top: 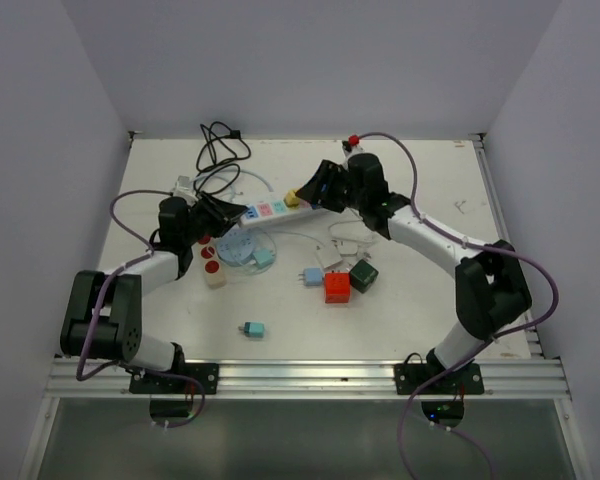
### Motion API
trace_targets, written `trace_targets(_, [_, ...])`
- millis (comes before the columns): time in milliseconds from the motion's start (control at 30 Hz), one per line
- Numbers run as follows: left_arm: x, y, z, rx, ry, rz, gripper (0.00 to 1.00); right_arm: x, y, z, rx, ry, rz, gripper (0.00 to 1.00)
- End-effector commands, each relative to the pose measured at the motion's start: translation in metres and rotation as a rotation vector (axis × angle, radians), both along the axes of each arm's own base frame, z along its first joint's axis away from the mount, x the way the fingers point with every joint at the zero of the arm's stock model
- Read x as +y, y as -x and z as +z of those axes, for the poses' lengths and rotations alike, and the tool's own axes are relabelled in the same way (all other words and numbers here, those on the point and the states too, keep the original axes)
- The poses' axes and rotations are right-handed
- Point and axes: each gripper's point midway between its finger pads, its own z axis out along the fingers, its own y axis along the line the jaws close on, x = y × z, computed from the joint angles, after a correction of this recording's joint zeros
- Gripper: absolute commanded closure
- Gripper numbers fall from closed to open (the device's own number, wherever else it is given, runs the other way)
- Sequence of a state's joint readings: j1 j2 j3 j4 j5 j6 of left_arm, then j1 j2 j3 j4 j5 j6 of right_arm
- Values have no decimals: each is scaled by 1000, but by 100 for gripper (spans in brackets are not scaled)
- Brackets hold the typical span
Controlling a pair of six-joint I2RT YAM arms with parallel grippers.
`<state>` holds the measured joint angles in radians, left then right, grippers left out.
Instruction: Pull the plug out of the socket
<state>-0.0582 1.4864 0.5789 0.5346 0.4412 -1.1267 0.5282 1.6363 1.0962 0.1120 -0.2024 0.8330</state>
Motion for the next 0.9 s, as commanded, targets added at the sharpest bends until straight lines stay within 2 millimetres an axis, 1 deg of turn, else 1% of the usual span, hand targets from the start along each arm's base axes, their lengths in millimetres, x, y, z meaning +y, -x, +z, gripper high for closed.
trace_targets(0, [-1,6,1,-56,-186,-29,100,-7,-17,10,-80,227,78,40])
trace_targets(33, [-3,8,-1,-59,-205,-36,100,-6,-17,7,-91,266,109,38])
trace_targets(67, [-4,11,-1,-57,-213,-41,100,-5,-24,17,-125,285,99,36])
trace_targets(100, [-4,12,2,-68,-222,-46,100,-3,-23,10,-113,320,116,31])
trace_targets(133, [-6,14,1,-66,-225,-52,100,-4,-24,9,-134,359,132,29])
trace_targets(167, [-6,15,2,-66,-229,-54,100,-5,-28,11,-151,386,129,28])
trace_targets(233, [-5,15,2,-72,-245,-60,100,-5,-27,2,-164,445,162,26])
trace_targets(300, [-5,16,-1,-61,-261,-70,100,-5,-27,-5,-162,467,178,25])
trace_targets(333, [-5,15,0,-62,-263,-73,100,-6,-28,-13,-157,488,193,25])
trace_targets(400, [-6,15,-1,-62,-260,-78,100,-2,-29,-16,-170,492,214,25])
trace_targets(433, [-7,16,0,-62,-256,-84,100,-1,-29,-21,-167,495,221,26])
trace_targets(533, [-8,16,2,-72,-259,-91,100,3,-35,-30,-172,504,231,27])
trace_targets(633, [-7,16,4,-76,-263,-92,100,6,-42,-27,-191,507,229,27])
trace_targets(700, [-7,16,4,-78,-265,-93,100,8,-46,-30,-196,503,230,27])
trace_targets(767, [-8,17,3,-77,-265,-97,100,12,-47,-31,-198,493,234,27])
trace_targets(867, [-9,17,4,-82,-266,-102,100,17,-49,-28,-214,465,237,27])
